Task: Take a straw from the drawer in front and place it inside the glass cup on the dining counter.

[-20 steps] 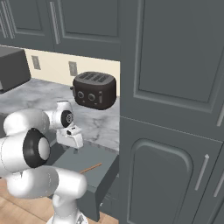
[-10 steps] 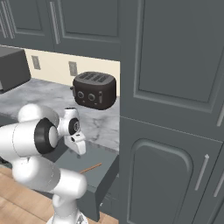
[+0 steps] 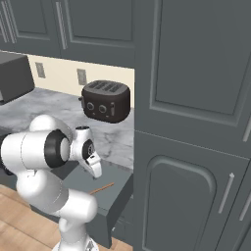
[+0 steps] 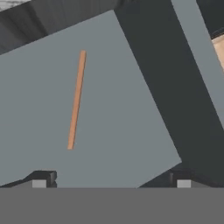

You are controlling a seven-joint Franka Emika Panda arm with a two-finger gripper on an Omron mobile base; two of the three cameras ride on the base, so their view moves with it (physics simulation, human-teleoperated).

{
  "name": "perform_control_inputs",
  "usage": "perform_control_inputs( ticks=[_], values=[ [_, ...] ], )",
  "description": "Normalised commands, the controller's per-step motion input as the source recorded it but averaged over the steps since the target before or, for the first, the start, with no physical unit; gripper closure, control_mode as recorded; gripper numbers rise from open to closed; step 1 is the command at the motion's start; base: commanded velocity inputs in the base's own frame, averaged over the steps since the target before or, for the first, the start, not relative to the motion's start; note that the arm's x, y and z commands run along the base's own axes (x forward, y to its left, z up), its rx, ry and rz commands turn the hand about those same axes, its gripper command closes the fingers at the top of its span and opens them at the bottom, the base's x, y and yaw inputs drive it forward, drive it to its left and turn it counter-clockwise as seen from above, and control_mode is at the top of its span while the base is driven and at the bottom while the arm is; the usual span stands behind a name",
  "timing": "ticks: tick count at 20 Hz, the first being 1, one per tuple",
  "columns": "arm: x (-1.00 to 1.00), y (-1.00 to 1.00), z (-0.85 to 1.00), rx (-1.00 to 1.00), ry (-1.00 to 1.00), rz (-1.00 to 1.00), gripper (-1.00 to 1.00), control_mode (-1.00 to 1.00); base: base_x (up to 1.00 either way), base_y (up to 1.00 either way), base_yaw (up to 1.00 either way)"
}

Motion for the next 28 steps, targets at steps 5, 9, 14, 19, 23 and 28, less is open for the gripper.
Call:
perform_control_inputs(
  ticks=[5, 9, 14, 19, 23, 28],
  values=[
    [0.07, -0.09, -0.28, 0.00, -0.19, 0.01, -1.00, -1.00, 0.00, 0.00, 0.00],
    [0.09, -0.09, -0.34, 0.00, -0.16, 0.00, -1.00, -1.00, 0.00, 0.00, 0.00],
    [0.33, -0.05, -0.26, 0.00, -0.04, 0.00, -1.00, -1.00, 0.00, 0.00, 0.00],
    [0.44, -0.01, -0.09, 0.00, 0.00, 0.00, -1.00, -1.00, 0.00, 0.00, 0.00],
    [0.26, 0.00, -0.23, 0.00, 0.03, 0.00, -1.00, -1.00, 0.00, 0.00, 0.00],
    [0.14, -0.07, -0.26, 0.00, 0.01, 0.00, -1.00, -1.00, 0.00, 0.00, 0.00]
  ],
)
